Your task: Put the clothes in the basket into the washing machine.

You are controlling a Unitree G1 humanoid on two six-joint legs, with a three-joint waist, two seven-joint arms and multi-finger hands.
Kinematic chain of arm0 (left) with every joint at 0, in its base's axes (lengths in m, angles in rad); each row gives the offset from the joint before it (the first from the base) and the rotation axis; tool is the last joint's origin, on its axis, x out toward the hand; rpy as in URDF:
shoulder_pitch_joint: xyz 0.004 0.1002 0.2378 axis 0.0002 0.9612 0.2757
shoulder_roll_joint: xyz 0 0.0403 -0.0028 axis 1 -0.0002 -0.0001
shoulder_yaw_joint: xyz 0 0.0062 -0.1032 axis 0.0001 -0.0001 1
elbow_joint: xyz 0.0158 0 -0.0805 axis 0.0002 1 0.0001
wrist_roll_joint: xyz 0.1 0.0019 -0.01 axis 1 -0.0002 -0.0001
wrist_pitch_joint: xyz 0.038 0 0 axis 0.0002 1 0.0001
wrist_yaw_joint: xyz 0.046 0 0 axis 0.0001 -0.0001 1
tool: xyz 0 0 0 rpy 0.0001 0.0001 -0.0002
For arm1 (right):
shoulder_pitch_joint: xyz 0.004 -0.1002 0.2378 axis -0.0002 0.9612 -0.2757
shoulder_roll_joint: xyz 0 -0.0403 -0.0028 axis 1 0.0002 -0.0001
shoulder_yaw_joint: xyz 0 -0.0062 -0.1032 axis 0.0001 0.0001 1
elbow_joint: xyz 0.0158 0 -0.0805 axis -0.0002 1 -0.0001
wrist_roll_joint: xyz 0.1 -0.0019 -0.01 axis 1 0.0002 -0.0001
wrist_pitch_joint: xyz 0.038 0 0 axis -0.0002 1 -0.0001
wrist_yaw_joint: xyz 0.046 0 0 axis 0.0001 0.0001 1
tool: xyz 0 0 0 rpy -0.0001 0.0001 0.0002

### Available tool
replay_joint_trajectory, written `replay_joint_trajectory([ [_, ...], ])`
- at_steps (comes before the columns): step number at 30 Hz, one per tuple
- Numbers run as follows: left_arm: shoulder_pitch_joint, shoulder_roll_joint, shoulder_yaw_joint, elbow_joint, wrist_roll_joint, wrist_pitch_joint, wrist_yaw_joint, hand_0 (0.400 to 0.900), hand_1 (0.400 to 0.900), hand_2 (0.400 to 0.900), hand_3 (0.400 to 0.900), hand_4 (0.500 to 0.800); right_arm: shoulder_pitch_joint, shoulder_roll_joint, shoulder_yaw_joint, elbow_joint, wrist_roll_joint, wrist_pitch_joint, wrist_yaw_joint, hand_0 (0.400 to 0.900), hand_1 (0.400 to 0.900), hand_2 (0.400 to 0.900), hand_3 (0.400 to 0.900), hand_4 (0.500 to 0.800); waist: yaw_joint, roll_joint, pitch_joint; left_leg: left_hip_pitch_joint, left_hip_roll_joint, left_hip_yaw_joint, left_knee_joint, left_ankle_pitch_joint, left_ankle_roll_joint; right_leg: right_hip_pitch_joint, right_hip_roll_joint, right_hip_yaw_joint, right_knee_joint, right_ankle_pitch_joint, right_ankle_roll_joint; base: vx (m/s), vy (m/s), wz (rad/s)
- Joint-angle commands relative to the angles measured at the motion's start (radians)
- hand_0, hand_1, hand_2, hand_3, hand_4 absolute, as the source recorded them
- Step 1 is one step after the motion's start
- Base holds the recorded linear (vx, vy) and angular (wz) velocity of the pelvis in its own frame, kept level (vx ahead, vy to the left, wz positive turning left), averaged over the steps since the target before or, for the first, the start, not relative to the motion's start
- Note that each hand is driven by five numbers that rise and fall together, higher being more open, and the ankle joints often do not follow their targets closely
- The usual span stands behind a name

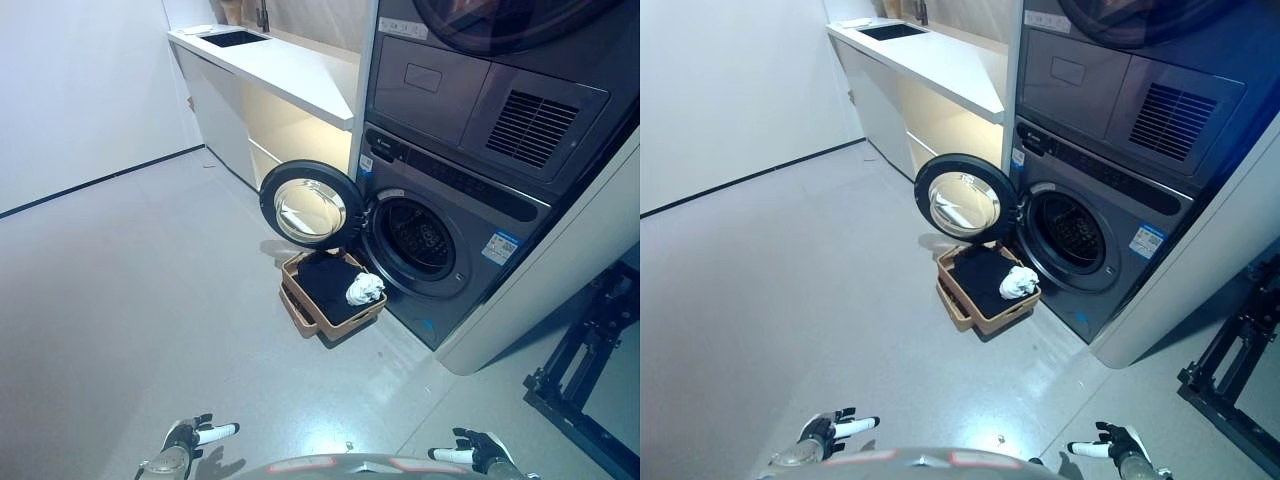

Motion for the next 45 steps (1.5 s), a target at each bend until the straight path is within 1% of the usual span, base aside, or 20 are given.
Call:
replay_joint_trajectory([
  [1, -0.040, 0.079, 0.015, 0.017, 0.035, -0.037, 0.021, 0.900, 0.900, 0.900, 0.900, 0.800, -0.043, -0.003, 0.005, -0.002, -0.002, -0.028, -0.018, 0.900, 0.900, 0.900, 0.900, 0.800, 0.000, -0.024, -0.011, -0.071, 0.036, 0.029, 0.017, 0.002, -0.028, -0.002, -0.058, -0.018, 0.071, 0.017, 0.036, 0.00, 0.000, 0.00],
  [4, -0.036, 0.081, 0.026, 0.009, 0.017, -0.039, 0.022, 0.900, 0.900, 0.900, 0.900, 0.800, -0.041, -0.001, 0.007, -0.010, -0.001, -0.030, -0.021, 0.900, 0.900, 0.900, 0.900, 0.800, 0.001, -0.025, -0.011, -0.070, 0.033, 0.029, 0.017, 0.002, -0.027, -0.002, -0.059, -0.017, 0.070, 0.017, 0.036, 0.00, 0.000, 0.00],
  [19, -0.042, 0.082, 0.027, 0.028, 0.033, -0.032, 0.026, 0.900, 0.900, 0.900, 0.900, 0.800, -0.045, -0.001, 0.009, -0.003, -0.001, -0.027, -0.019, 0.900, 0.900, 0.900, 0.900, 0.800, -0.002, -0.024, -0.008, -0.064, 0.041, 0.032, 0.019, -0.002, -0.028, 0.001, -0.054, -0.012, 0.061, 0.016, 0.033, 0.00, -0.002, -0.01],
  [20, -0.042, 0.084, 0.030, 0.021, 0.026, -0.031, 0.027, 0.900, 0.900, 0.900, 0.900, 0.800, -0.048, -0.003, 0.015, -0.008, -0.004, -0.027, -0.015, 0.900, 0.900, 0.900, 0.900, 0.800, -0.001, -0.028, -0.002, -0.078, 0.039, 0.022, 0.067, -0.018, -0.027, 0.000, -0.052, -0.008, 0.062, 0.016, 0.029, -0.01, -0.005, -0.09],
  [22, -0.050, 0.089, 0.030, 0.004, 0.010, -0.034, 0.033, 0.900, 0.900, 0.900, 0.900, 0.800, -0.060, -0.011, 0.017, -0.017, -0.001, -0.027, -0.017, 0.900, 0.900, 0.900, 0.900, 0.800, 0.004, -0.038, 0.023, -0.139, 0.024, 0.007, 0.180, -0.050, -0.031, -0.007, -0.057, -0.005, 0.065, 0.021, 0.025, -0.09, 0.004, -0.06],
  [24, -0.059, 0.086, 0.026, -0.008, -0.012, -0.038, 0.037, 0.900, 0.900, 0.900, 0.900, 0.800, -0.086, -0.024, 0.025, -0.017, -0.001, -0.029, -0.020, 0.900, 0.900, 0.900, 0.900, 0.800, 0.013, -0.039, 0.054, -0.200, -0.006, -0.014, 0.252, -0.078, -0.026, -0.028, -0.067, 0.002, 0.073, 0.030, 0.028, -0.12, 0.079, -0.02],
  [26, -0.057, 0.080, 0.026, 0.009, -0.006, -0.037, 0.035, 0.900, 0.900, 0.900, 0.900, 0.800, -0.094, -0.025, 0.021, -0.006, -0.007, -0.027, -0.018, 0.900, 0.900, 0.900, 0.900, 0.800, 0.017, -0.037, 0.051, -0.205, -0.018, -0.002, 0.258, -0.093, -0.015, -0.032, -0.089, 0.003, 0.082, 0.045, 0.040, 0.03, 0.158, -0.02],
  [29, -0.045, 0.079, 0.032, 0.034, 0.000, -0.034, 0.026, 0.900, 0.900, 0.900, 0.900, 0.800, -0.089, -0.024, 0.003, -0.010, -0.006, -0.026, -0.013, 0.900, 0.900, 0.900, 0.900, 0.800, 0.016, -0.035, 0.048, -0.200, -0.062, 0.008, 0.277, -0.123, 0.017, -0.073, -0.132, 0.038, 0.203, 0.101, 0.060, 0.08, 0.227, 0.05],
  [30, -0.046, 0.079, 0.029, 0.034, 0.003, -0.033, 0.023, 0.900, 0.900, 0.900, 0.900, 0.800, -0.084, -0.025, -0.002, -0.006, -0.007, -0.025, -0.012, 0.900, 0.900, 0.900, 0.900, 0.800, 0.012, -0.030, 0.053, -0.195, -0.084, 0.001, 0.282, -0.129, 0.031, -0.097, -0.146, 0.059, 0.274, 0.152, 0.051, 0.04, 0.173, 0.15],
  [31, -0.046, 0.079, 0.029, 0.034, 0.003, -0.033, 0.023, 0.900, 0.900, 0.900, 0.900, 0.800, -0.084, -0.025, -0.002, -0.005, -0.007, -0.025, -0.012, 0.900, 0.900, 0.900, 0.900, 0.800, 0.012, -0.030, 0.053, -0.196, -0.085, 0.003, 0.283, -0.130, 0.032, -0.099, -0.146, 0.061, 0.276, 0.151, 0.052, 0.09, 0.340, 0.33],
  [32, -0.044, 0.078, 0.027, 0.032, 0.008, -0.029, 0.016, 0.900, 0.900, 0.900, 0.900, 0.800, -0.069, -0.024, -0.016, 0.003, 0.002, -0.024, -0.016, 0.900, 0.900, 0.900, 0.900, 0.800, -0.001, -0.011, 0.065, -0.173, -0.113, -0.007, 0.284, -0.136, 0.056, -0.149, -0.160, 0.089, 0.425, 0.240, 0.010, 0.08, 0.389, 0.31],
  [33, -0.045, 0.082, 0.026, 0.033, 0.015, -0.026, 0.010, 0.900, 0.900, 0.900, 0.900, 0.800, -0.063, -0.022, -0.023, 0.001, 0.012, -0.026, -0.020, 0.900, 0.900, 0.900, 0.900, 0.800, -0.017, 0.005, 0.091, -0.147, -0.120, -0.013, 0.286, -0.140, 0.069, -0.197, -0.142, 0.106, 0.521, 0.287, -0.006, 0.09, 0.488, 0.30],
  [34, -0.045, 0.084, 0.026, 0.033, 0.019, -0.024, 0.008, 0.900, 0.900, 0.900, 0.900, 0.800, -0.062, -0.022, -0.026, 0.002, 0.018, -0.026, -0.022, 0.900, 0.900, 0.900, 0.900, 0.800, -0.022, 0.015, 0.107, -0.129, -0.121, -0.013, 0.286, -0.141, 0.077, -0.225, -0.129, 0.115, 0.585, 0.292, -0.018, 0.03, 0.247, 0.07],
  [35, -0.045, 0.084, 0.026, 0.033, 0.019, -0.024, 0.008, 0.900, 0.900, 0.900, 0.900, 0.800, -0.062, -0.022, -0.026, 0.002, 0.018, -0.026, -0.022, 0.900, 0.900, 0.900, 0.900, 0.800, -0.020, 0.014, 0.108, -0.128, -0.121, -0.011, 0.287, -0.142, 0.077, -0.227, -0.129, 0.118, 0.588, 0.290, -0.018, 0.10, 0.285, -0.08],
  [36, -0.040, 0.087, 0.032, 0.040, 0.032, -0.017, 0.000, 0.900, 0.900, 0.900, 0.900, 0.800, -0.048, -0.013, -0.035, 0.002, 0.031, -0.026, -0.021, 0.900, 0.900, 0.900, 0.900, 0.800, -0.034, 0.032, 0.125, -0.080, -0.121, 0.002, 0.277, -0.157, 0.089, -0.301, -0.133, 0.075, 0.640, 0.261, -0.026, 0.15, 0.233, -0.05],
  [38, -0.038, 0.089, 0.041, 0.048, 0.029, -0.015, -0.002, 0.900, 0.900, 0.900, 0.900, 0.800, -0.035, -0.010, -0.043, 0.006, 0.037, -0.024, -0.017, 0.900, 0.900, 0.900, 0.900, 0.800, -0.054, 0.026, 0.134, -0.036, -0.134, 0.005, 0.267, -0.174, 0.088, -0.345, -0.139, 0.032, 0.578, 0.267, -0.014, 0.24, 0.161, 0.09],
  [39, -0.038, 0.089, 0.042, 0.049, 0.032, -0.016, -0.002, 0.900, 0.900, 0.900, 0.900, 0.800, -0.028, -0.011, -0.053, 0.011, 0.042, -0.023, -0.015, 0.900, 0.900, 0.900, 0.900, 0.800, -0.063, 0.015, 0.134, -0.016, -0.149, 0.004, 0.259, -0.185, 0.087, -0.361, -0.148, 0.019, 0.507, 0.293, -0.001, 0.29, -0.008, 0.23],
  [41, -0.041, 0.089, 0.043, 0.053, 0.035, -0.019, -0.002, 0.900, 0.900, 0.900, 0.900, 0.800, -0.018, -0.012, -0.069, 0.025, 0.053, -0.021, -0.015, 0.900, 0.900, 0.900, 0.900, 0.800, -0.092, -0.011, 0.143, 0.028, -0.174, -0.013, 0.252, -0.214, 0.079, -0.375, -0.152, 0.021, 0.337, 0.357, 0.034, 0.31, -0.069, 0.29],
  [43, -0.049, 0.089, 0.049, 0.056, 0.033, -0.021, 0.000, 0.900, 0.900, 0.900, 0.900, 0.800, -0.014, -0.009, -0.077, 0.029, 0.058, -0.018, -0.016, 0.900, 0.900, 0.900, 0.900, 0.800, -0.116, -0.025, 0.161, 0.067, -0.177, -0.023, 0.253, -0.245, 0.068, -0.391, -0.155, 0.022, 0.189, 0.410, 0.064, 0.27, -0.079, 0.26],
  [45, -0.049, 0.089, 0.059, 0.056, 0.026, -0.022, 0.002, 0.900, 0.900, 0.900, 0.900, 0.800, -0.012, -0.006, -0.081, 0.027, 0.060, -0.016, -0.020, 0.900, 0.900, 0.900, 0.900, 0.800, -0.126, -0.028, 0.168, 0.086, -0.167, -0.027, 0.269, -0.273, 0.060, -0.397, -0.149, 0.013, 0.100, 0.413, 0.073, 0.24, -0.074, 0.17],
])
